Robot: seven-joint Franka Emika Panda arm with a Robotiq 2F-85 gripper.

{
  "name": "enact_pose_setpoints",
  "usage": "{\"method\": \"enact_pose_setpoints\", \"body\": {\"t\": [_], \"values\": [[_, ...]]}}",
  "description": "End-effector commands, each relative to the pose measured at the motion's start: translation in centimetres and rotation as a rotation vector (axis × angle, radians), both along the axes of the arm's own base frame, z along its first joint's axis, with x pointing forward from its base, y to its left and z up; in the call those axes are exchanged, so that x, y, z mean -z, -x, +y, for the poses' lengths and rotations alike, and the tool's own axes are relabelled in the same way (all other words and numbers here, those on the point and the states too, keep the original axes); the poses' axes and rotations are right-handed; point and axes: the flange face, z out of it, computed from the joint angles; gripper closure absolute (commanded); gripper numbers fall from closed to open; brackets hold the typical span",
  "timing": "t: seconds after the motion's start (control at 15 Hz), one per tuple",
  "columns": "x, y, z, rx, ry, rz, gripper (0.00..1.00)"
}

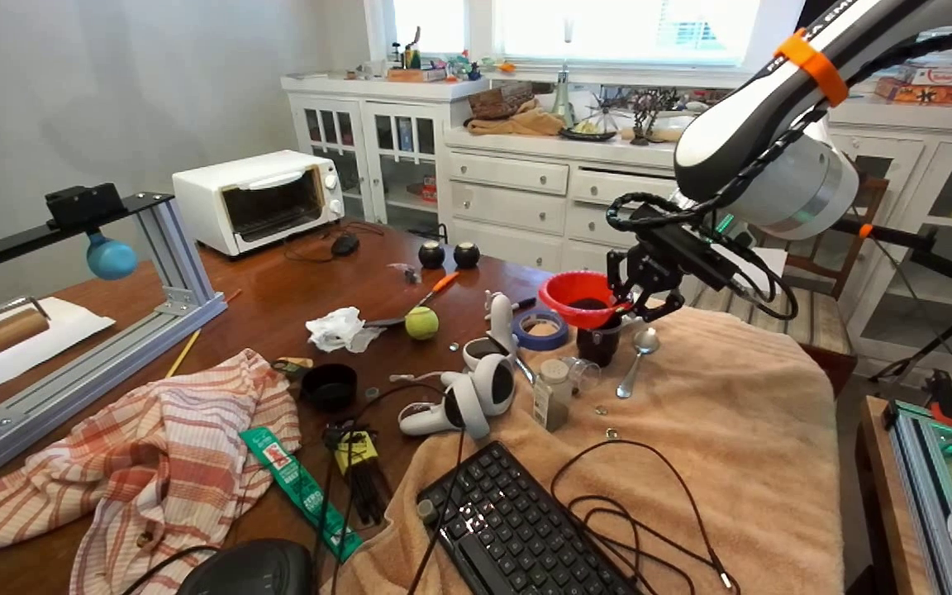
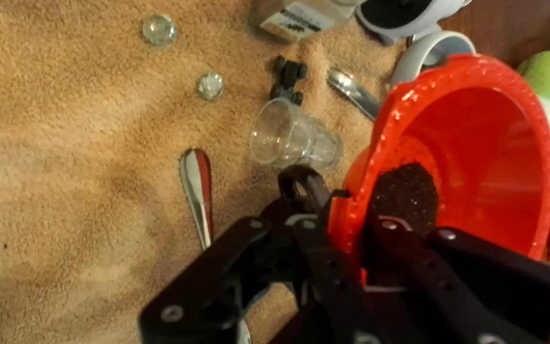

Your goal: Pour the contents of the orange bowl into the black cup on the right

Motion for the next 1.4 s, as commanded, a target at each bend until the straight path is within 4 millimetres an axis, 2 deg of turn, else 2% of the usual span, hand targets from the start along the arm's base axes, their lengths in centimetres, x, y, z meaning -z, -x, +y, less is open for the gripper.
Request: {"method": "enact_pose_setpoints", "body": {"t": [0.0,0.27,0.53,0.8,0.87,1.0,1.33], "values": [[0.2,1.9,-3.3,0.012,0.054,0.015,0.98],[-0.2,4.1,-6.9,0.011,0.102,0.002,0.98],[-0.2,6.1,-8.9,0.021,0.145,0.007,0.98],[1.1,6.6,-10.2,0.039,0.236,0.028,0.98],[1.4,5.9,-10.8,0.048,0.263,0.026,0.98],[1.9,5.8,-10.7,0.046,0.317,0.018,0.98],[4.6,5.7,-10.2,-0.003,0.433,0.041,0.98]]}}
